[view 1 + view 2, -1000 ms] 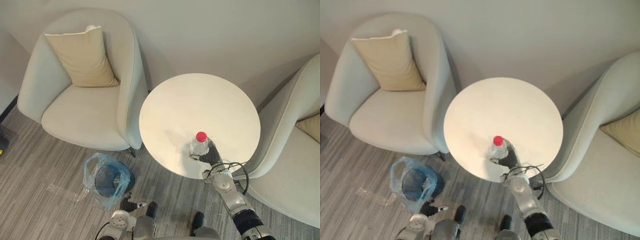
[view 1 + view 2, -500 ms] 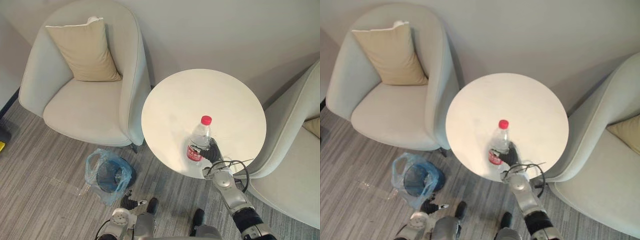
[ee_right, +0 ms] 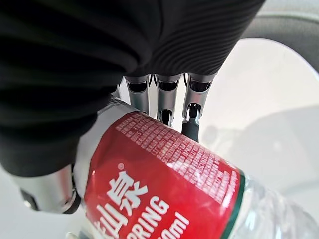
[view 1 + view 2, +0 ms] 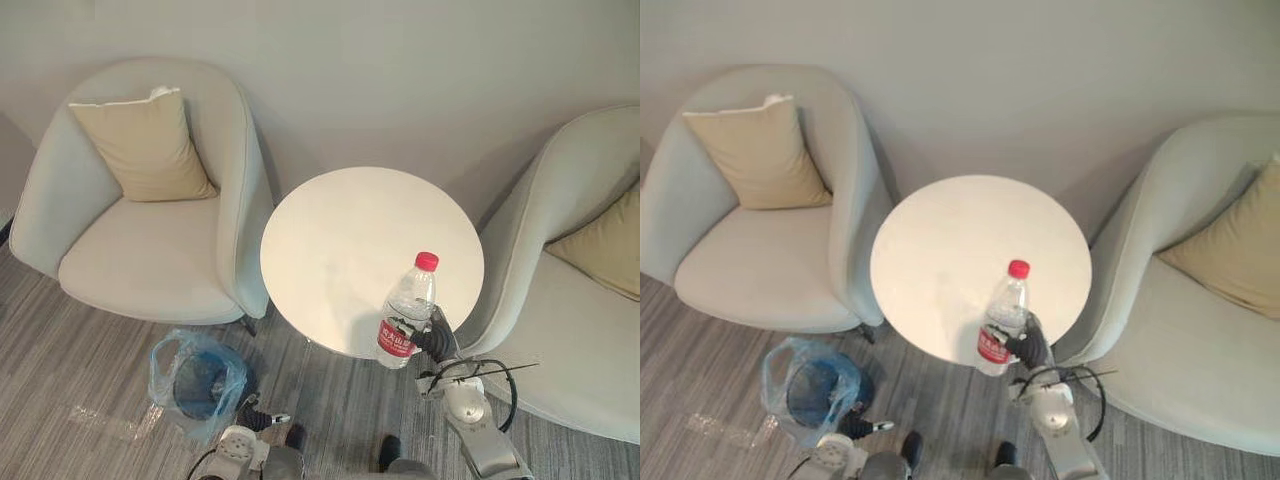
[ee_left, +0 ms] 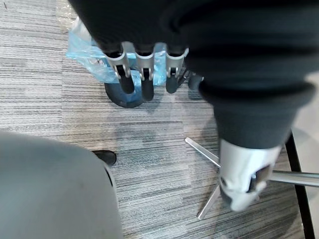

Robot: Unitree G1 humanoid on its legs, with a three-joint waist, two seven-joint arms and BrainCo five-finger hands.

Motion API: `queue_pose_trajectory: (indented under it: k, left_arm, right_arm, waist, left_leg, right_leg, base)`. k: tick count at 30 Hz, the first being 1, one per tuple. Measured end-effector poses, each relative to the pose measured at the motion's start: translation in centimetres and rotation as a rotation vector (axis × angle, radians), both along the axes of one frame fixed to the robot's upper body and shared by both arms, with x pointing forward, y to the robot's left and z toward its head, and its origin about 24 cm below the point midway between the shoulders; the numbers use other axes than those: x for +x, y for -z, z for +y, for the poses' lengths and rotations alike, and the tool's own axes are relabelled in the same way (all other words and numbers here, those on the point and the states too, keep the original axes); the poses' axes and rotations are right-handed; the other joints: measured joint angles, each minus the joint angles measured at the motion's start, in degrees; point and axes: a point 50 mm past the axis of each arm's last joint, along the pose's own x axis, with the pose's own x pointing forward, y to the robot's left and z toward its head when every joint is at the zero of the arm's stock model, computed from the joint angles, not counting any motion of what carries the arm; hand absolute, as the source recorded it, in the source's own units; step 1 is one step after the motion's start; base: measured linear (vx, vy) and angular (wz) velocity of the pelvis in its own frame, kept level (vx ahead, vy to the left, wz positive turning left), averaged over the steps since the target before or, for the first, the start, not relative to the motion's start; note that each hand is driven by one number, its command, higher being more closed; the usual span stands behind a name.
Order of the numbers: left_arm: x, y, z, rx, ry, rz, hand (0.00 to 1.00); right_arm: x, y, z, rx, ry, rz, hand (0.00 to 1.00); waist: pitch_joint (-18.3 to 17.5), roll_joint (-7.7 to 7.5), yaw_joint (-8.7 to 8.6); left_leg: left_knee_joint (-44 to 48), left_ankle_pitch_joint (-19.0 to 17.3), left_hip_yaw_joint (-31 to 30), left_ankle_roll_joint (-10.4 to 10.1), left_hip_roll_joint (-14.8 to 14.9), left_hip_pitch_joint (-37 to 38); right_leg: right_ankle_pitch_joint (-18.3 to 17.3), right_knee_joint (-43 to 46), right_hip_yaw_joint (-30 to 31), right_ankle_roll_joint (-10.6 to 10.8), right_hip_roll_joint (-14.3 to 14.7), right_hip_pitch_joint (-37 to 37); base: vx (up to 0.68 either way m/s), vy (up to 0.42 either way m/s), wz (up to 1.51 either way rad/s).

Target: Gather rubbish on tea table into small bin, then transfer packed bag to large trash can.

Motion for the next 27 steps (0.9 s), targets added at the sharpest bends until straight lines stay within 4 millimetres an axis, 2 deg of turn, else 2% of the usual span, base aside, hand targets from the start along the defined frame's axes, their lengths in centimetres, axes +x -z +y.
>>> queue_pose_trajectory:
  k: [11,14,15,17,19,20,22,23,24,25,26,27]
  left_arm:
    - [-0.3,0.2,-0.1,0.006,0.015,0.019,0.00]
    - [-0.2,0.1,-0.3,-0.001,0.013,0.014,0.00]
    - [-0.1,0.1,-0.5,-0.007,0.014,0.007,0.00]
    - [0.3,-0.1,-0.8,-0.017,0.016,-0.012,0.00]
    - [0.7,-0.3,-0.9,-0.021,0.022,-0.035,0.00]
    - [0.7,-0.3,-1.2,-0.023,0.024,-0.034,0.00]
    - [0.7,-0.2,-1.5,-0.022,0.046,-0.026,0.00]
    - [0.4,-0.1,-1.8,-0.014,0.076,-0.016,0.00]
    - [0.3,-0.1,-1.9,-0.011,0.091,-0.010,0.00]
    - [0.2,0.0,-2.5,-0.010,0.127,-0.002,0.00]
    - [0.1,0.1,-3.0,-0.014,0.154,0.008,0.00]
    - [0.2,0.0,-2.9,-0.015,0.157,0.008,0.00]
  right_arm:
    - [-0.1,-0.3,1.2,-0.062,-0.068,-0.024,1.00]
    - [0.0,-0.4,1.3,-0.061,-0.077,-0.036,1.00]
    - [0.2,-0.6,1.4,-0.067,-0.086,-0.044,1.00]
    - [0.7,-1.1,1.5,-0.080,-0.098,-0.067,1.00]
    - [1.5,-1.7,1.4,-0.090,-0.096,-0.102,1.00]
    - [1.8,-2.0,1.4,-0.092,-0.091,-0.114,1.00]
    - [1.9,-2.1,1.0,-0.091,-0.065,-0.122,1.00]
    - [1.9,-2.2,0.7,-0.088,-0.040,-0.128,1.00]
    - [2.0,-2.2,0.6,-0.086,-0.030,-0.132,1.00]
    - [2.0,-2.4,-0.1,-0.084,0.011,-0.143,1.00]
    - [2.1,-2.5,-0.7,-0.083,0.054,-0.150,1.00]
    - [2.3,-2.1,-0.7,-0.070,0.076,-0.137,1.00]
  waist:
    - [-0.5,0.10,-0.50]
    - [0.0,1.01,-0.41]
    - [0.3,1.73,-0.31]
    - [0.5,2.62,-0.11]
    - [0.7,3.02,-0.08]
    - [1.1,2.29,-0.26]
    - [1.2,2.48,-0.72]
    - [1.2,2.10,-2.06]
    - [1.2,2.09,-2.65]
    - [1.0,2.50,-3.69]
    - [0.7,3.44,-4.27]
    - [1.0,2.53,-4.19]
  left_leg:
    - [-0.2,0.6,-1.2,-0.4,-0.2,1.4]
    - [0.3,1.3,-2.3,-0.5,-0.4,0.2]
    - [0.8,1.7,-2.4,-0.9,-0.5,-0.9]
    - [4.6,3.4,-0.3,-1.1,-1.0,-5.6]
    - [5.3,7.8,3.9,-0.1,-1.5,-9.5]
    - [0.2,10.4,7.5,0.7,-0.9,-8.0]
    - [7.6,4.1,19.7,3.1,0.4,-7.8]
    - [10.1,1.2,26.8,4.3,1.2,-6.0]
    - [9.6,0.4,30.4,4.2,1.7,-4.9]
    - [5.8,0.0,34.1,3.1,2.4,-2.4]
    - [0.5,-0.1,33.6,2.6,2.2,-1.2]
    - [-0.6,1.4,32.8,2.5,1.6,-1.1]
  right_leg:
    - [0.9,-2.0,-1.5,0.0,0.2,2.9]
    - [0.9,-1.9,-2.8,0.0,0.1,2.8]
    - [0.8,-1.3,-3.7,-0.1,0.0,2.2]
    - [-0.3,2.2,-4.4,-0.5,-0.6,-1.4]
    - [-1.6,4.8,-5.3,-2.0,-1.1,-4.4]
    - [-1.5,4.7,-8.0,-3.1,-2.5,-4.9]
    - [-1.4,6.3,-11.9,-3.1,-4.0,-4.9]
    - [-1.4,6.1,-14.0,-3.0,-5.1,-4.4]
    - [-1.3,6.0,-15.4,-2.8,-5.5,-3.9]
    - [-0.6,6.0,-17.4,-1.8,-5.5,-4.2]
    - [-0.1,6.0,-19.0,-1.3,-4.8,-4.8]
    - [0.9,5.7,-19.4,-1.1,-5.3,-4.9]
  base:
    - [-0.01,0.004,0.06]
    - [-0.04,-0.003,0.27]
    - [-0.08,0.001,0.32]
    - [-0.13,0.005,0.39]
    - [-0.20,0.001,0.70]
    - [-0.18,0.001,0.84]
    - [-0.14,0.001,0.88]
    - [-0.08,0.035,0.89]
    - [-0.04,0.094,1.11]
    - [-0.02,0.125,1.14]
    - [-0.04,0.168,1.07]
    - [-0.08,0.178,0.75]
